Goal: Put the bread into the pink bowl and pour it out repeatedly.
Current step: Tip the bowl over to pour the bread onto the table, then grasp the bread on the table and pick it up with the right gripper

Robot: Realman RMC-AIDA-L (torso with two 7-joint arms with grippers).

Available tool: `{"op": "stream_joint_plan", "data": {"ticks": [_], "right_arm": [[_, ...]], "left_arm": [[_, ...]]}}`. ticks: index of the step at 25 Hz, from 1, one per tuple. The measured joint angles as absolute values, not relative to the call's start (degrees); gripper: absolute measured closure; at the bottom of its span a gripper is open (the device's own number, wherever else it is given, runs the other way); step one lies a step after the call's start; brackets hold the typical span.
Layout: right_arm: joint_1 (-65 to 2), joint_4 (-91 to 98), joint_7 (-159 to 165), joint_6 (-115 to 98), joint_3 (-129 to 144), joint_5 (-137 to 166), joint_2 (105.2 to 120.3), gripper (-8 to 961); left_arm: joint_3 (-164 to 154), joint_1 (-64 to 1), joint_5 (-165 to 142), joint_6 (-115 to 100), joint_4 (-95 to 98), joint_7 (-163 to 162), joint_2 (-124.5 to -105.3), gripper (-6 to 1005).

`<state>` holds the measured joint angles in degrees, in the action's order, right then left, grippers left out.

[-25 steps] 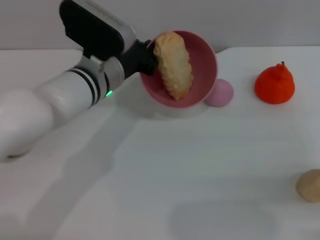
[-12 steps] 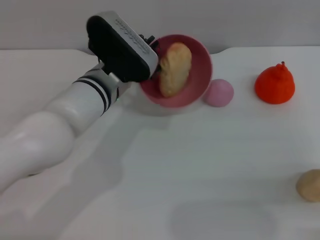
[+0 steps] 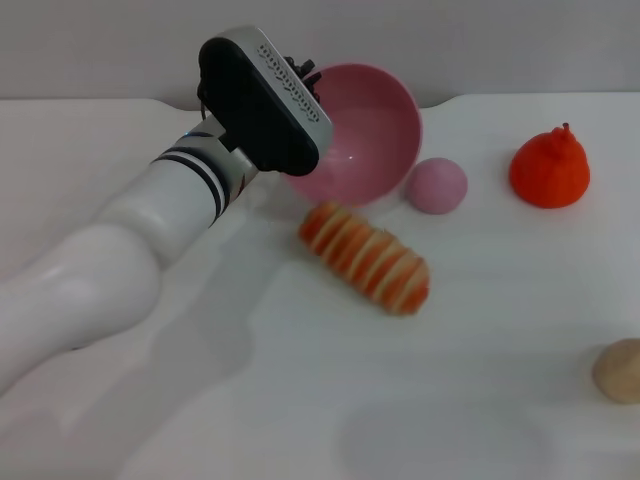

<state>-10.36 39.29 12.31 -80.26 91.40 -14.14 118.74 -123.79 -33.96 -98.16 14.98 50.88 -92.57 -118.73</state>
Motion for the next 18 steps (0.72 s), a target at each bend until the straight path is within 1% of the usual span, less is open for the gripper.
{"op": "stream_joint_plan", "data": {"ticks": [12,18], "right_arm": [[-13.40,37.19,12.31,-76.89,93.77,-14.14,118.64,434],[-14.98,37.12,12.25,-71.53,95.91,-14.15,118.52,435]], "left_arm": [[-114.96,-36.89,-97.64,16.19,50.70,-104.92,-118.56,953],[-97.71,-40.86,-97.61,-3.34,49.06,-111.02,-118.29,954]]}}
